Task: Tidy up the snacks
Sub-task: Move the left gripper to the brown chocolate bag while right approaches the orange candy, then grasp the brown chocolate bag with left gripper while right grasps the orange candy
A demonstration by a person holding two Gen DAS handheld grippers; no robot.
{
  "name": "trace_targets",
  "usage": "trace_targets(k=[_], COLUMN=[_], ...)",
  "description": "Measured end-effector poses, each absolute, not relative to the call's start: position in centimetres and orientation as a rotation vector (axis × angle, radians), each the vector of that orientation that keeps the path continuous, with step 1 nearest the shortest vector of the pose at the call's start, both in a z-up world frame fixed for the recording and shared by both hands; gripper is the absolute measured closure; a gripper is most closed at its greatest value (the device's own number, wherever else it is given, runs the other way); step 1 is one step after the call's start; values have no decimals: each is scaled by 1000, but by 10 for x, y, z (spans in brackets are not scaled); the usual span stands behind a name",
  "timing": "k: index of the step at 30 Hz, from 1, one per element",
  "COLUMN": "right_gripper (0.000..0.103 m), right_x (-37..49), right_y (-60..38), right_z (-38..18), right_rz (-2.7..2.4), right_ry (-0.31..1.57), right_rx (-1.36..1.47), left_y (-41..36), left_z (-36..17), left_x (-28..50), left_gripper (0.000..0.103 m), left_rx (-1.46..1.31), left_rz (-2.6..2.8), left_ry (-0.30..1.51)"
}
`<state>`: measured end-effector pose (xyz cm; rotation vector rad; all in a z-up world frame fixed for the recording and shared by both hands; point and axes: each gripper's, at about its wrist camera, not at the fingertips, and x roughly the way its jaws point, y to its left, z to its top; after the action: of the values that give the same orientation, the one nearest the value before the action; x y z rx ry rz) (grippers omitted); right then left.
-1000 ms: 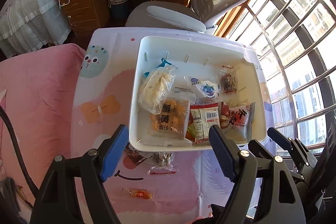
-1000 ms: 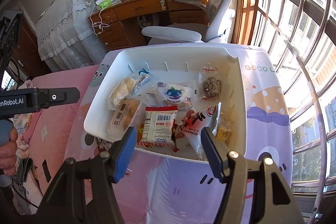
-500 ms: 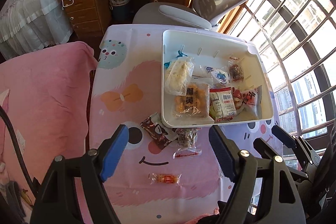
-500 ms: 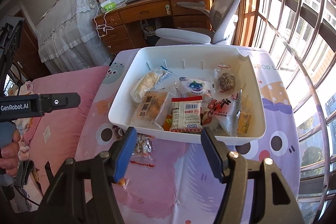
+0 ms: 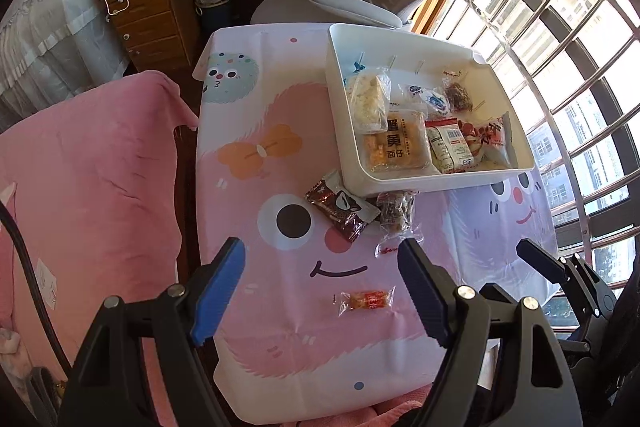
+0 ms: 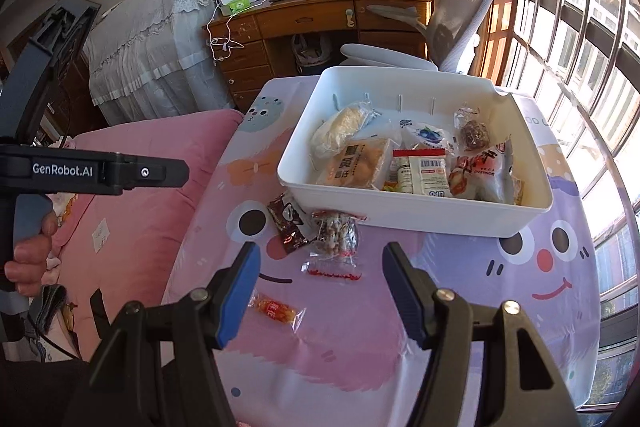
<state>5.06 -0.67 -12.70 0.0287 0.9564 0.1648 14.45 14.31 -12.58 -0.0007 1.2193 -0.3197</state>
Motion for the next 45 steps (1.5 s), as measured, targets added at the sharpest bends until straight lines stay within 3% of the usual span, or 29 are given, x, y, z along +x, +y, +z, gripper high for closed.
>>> trace_targets(k=[17, 33, 45], right_gripper=[39, 39, 42], right_x=[34, 48, 56], right_y=[41, 67, 67], right_z=[-185, -232, -259], right_rz=[303, 512, 584], right_ry=[1020, 1108, 1142], right_rx=[-166, -390, -401], left_y=[143, 98, 64], left_z=[-159, -215, -262], left_x=[143, 172, 195], left_gripper=[25, 25, 26], left_rx=[79, 214, 331], left_rz=[-398, -599, -658], left_ry=[1227, 1247, 1265])
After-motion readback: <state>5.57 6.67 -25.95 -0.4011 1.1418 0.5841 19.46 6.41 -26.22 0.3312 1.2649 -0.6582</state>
